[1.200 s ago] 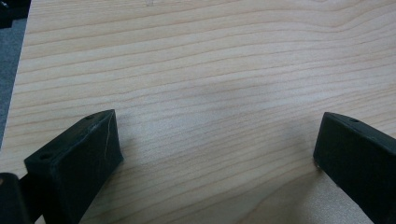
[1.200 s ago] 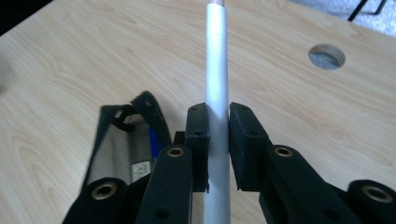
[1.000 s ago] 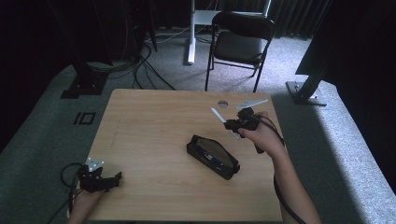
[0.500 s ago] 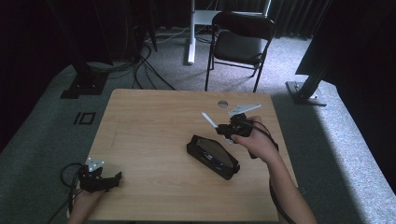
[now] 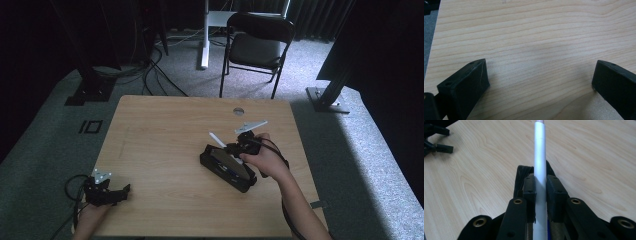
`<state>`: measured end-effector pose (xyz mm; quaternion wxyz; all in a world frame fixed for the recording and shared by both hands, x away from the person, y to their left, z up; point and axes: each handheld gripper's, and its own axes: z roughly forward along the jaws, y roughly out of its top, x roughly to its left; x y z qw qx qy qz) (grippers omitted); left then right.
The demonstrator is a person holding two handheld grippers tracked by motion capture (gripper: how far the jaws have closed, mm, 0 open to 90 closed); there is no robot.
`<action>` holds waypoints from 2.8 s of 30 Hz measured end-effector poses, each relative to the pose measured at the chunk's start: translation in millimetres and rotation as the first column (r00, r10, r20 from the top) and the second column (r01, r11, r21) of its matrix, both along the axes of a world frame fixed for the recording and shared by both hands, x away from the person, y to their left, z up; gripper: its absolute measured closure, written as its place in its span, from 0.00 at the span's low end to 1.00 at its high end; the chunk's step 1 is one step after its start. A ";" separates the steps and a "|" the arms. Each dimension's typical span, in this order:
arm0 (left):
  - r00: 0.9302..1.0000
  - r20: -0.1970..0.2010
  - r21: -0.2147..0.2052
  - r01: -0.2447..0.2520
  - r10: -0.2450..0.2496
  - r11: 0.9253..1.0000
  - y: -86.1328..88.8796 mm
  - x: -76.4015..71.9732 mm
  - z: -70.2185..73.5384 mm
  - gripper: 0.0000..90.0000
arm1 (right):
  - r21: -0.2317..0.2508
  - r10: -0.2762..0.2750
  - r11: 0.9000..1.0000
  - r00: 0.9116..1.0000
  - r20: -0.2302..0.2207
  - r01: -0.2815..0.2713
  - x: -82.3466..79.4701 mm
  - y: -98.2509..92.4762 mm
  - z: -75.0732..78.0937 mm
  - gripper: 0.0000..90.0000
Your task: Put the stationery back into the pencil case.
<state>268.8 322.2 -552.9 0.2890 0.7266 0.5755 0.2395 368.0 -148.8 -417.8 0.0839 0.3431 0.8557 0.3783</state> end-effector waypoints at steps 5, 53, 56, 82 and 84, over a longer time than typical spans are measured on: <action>1.000 -0.001 -0.002 -0.001 0.001 1.000 -0.1 -0.1 0.0 0.01 | -0.020 0.002 1.000 1.000 -0.015 -0.002 0.3 1.8 -10.7 0.87; 1.000 -0.001 -0.002 -0.001 0.001 1.000 -0.1 -0.1 0.0 0.01 | -0.213 0.037 0.975 0.990 -0.132 -0.065 10.2 22.1 -63.8 0.87; 1.000 -0.001 -0.002 -0.001 0.001 1.000 -0.2 -0.1 0.0 0.01 | -0.222 0.037 0.973 0.990 -0.139 -0.067 11.8 24.2 -66.0 0.87; 1.000 -0.001 -0.002 -0.001 0.001 1.000 -0.2 -0.1 0.0 0.01 | -0.208 0.040 0.975 0.986 -0.164 -0.074 14.1 28.9 -67.4 0.84; 1.000 -0.001 -0.002 -0.001 0.001 1.000 -0.2 -0.1 0.0 0.01 | -0.202 0.044 0.977 0.987 -0.156 -0.075 14.0 27.7 -65.0 0.83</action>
